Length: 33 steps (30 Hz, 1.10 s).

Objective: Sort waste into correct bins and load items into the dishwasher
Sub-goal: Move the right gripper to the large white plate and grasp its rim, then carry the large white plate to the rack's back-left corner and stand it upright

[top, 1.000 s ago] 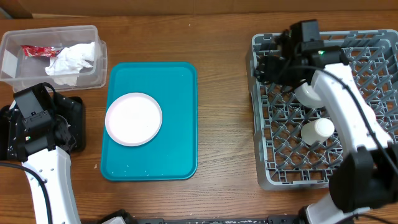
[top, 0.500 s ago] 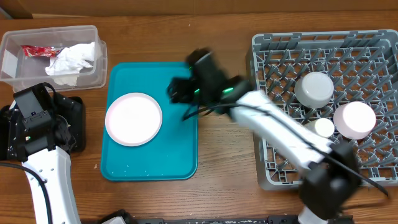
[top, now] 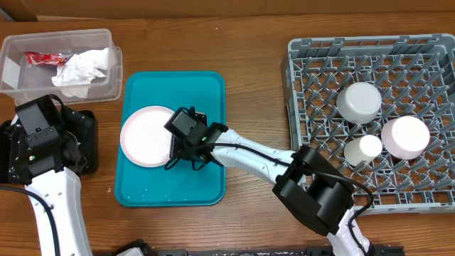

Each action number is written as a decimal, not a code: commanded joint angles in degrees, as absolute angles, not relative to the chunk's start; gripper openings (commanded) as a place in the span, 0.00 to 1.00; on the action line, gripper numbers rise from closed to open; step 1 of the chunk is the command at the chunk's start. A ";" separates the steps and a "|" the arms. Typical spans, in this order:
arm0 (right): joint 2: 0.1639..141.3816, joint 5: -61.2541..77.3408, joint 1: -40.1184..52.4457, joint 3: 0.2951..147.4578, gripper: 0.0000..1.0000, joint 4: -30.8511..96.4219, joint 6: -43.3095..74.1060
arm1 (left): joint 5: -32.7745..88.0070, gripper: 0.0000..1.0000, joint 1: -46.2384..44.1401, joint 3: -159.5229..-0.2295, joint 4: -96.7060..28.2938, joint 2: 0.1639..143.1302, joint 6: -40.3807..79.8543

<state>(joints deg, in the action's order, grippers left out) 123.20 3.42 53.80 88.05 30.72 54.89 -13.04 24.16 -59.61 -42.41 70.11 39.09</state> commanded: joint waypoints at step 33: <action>93.89 -23.20 23.14 94.02 0.04 61.08 39.66 | -13.02 1.00 24.62 -60.12 -42.44 70.06 39.86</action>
